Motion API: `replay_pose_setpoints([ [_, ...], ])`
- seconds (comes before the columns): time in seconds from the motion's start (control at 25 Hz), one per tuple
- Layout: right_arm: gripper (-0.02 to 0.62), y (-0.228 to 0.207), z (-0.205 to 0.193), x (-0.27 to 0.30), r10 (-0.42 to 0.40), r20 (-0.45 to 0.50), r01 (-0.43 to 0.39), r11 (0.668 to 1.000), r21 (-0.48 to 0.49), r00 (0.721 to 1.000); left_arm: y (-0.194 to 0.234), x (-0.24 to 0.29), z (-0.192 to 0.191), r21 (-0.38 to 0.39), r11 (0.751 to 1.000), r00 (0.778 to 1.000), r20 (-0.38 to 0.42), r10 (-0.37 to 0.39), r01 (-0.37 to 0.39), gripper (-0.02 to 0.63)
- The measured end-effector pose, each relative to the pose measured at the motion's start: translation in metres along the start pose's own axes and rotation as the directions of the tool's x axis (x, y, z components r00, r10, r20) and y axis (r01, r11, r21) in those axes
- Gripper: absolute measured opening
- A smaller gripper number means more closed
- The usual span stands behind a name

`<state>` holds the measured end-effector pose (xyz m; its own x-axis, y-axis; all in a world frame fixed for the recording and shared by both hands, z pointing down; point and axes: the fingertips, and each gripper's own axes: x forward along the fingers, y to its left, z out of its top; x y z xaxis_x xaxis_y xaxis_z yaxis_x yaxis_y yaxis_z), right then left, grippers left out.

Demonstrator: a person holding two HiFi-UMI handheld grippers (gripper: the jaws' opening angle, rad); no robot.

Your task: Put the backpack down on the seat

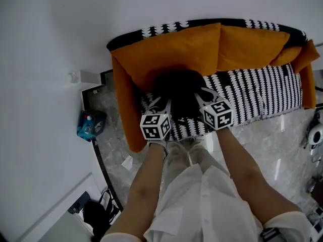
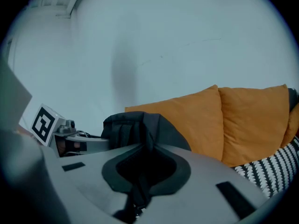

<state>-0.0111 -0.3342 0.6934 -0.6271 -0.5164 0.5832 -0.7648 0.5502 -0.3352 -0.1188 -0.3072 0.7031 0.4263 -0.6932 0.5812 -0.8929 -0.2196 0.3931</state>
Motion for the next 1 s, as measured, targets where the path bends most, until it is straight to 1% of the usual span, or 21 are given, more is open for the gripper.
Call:
replay_pose_setpoints([
  [0.08,0.025,0.0,-0.001,0.001,-0.004,-0.013,0.004,1.0,-0.011,1.0,0.0,0.0,-0.001,0.003,1.0,1.0,-0.008,0.006,-0.006,0.054],
  [0.16,0.033,-0.001,-0.002,0.0,-0.018,-0.027,0.018,1.0,-0.025,0.999,0.001,0.0,-0.002,-0.001,1.0,1.0,-0.018,0.015,-0.015,0.076],
  [0.2,0.045,-0.003,-0.002,-0.001,-0.031,-0.032,0.03,0.999,-0.028,0.999,0.002,-0.001,-0.003,-0.007,1.0,1.0,-0.023,0.019,-0.019,0.09],
  [0.32,0.13,-0.007,-0.004,-0.006,-0.056,-0.041,0.055,0.998,-0.013,0.998,0.003,-0.005,-0.005,-0.025,0.999,0.999,-0.031,0.021,-0.022,0.136],
  [0.48,0.159,-0.005,-0.003,-0.014,-0.057,-0.037,0.057,0.998,-0.009,0.998,-0.001,-0.012,-0.002,-0.013,1.0,1.0,-0.021,0.018,-0.019,0.152],
  [0.64,0.167,-0.002,0.0,-0.027,-0.067,-0.023,0.067,0.998,-0.01,0.997,-0.012,-0.02,0.003,-0.004,1.0,1.0,-0.009,0.003,-0.003,0.175],
  [0.76,0.172,0.001,0.004,-0.039,-0.075,-0.009,0.075,0.997,-0.003,0.997,-0.017,-0.027,0.006,0.007,1.0,1.0,-0.012,0.012,-0.012,0.19],
  [0.88,0.172,0.005,0.009,-0.051,-0.079,0.006,0.079,0.997,-0.005,0.997,-0.022,-0.037,0.008,0.046,0.999,0.999,-0.02,0.026,-0.025,0.19],
  [1.0,0.172,0.009,0.013,-0.065,-0.086,0.023,0.087,0.996,-0.011,0.996,-0.03,-0.051,0.009,0.081,0.996,1.0,-0.018,0.026,-0.024,0.19],
])
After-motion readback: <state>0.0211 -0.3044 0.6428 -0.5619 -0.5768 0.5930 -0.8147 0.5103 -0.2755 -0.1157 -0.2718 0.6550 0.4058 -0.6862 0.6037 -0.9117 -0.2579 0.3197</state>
